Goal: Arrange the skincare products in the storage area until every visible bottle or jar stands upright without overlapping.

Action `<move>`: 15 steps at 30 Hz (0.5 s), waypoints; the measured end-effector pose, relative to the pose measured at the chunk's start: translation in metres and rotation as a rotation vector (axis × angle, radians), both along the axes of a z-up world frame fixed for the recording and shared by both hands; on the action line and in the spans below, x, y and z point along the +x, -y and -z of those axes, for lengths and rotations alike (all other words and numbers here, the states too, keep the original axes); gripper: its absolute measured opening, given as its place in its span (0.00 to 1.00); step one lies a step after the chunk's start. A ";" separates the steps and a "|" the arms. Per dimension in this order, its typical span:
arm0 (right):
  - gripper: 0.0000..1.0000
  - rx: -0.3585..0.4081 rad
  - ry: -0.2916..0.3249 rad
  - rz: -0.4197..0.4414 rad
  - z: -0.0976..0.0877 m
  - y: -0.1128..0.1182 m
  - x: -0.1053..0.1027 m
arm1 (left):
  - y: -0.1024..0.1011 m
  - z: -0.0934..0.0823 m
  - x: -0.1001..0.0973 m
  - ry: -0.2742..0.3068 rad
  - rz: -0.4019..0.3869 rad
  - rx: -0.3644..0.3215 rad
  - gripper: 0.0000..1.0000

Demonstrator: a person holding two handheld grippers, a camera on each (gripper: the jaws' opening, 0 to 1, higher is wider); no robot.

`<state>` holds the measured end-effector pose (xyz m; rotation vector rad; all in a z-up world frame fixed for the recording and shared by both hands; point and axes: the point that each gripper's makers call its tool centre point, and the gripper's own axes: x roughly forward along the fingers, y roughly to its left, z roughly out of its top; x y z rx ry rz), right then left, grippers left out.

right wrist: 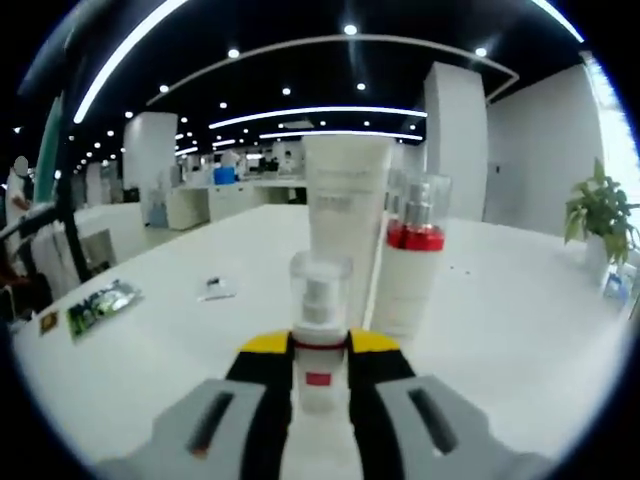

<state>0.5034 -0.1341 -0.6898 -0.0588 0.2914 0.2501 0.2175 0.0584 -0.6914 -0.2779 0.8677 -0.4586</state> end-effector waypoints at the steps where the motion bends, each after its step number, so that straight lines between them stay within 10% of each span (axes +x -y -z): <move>1: 0.18 0.005 0.003 0.011 0.000 0.001 0.002 | -0.002 0.000 0.000 0.000 -0.004 0.001 0.29; 15: 0.19 -0.004 0.005 0.054 0.000 0.000 0.015 | -0.008 0.000 -0.003 -0.003 -0.013 0.008 0.29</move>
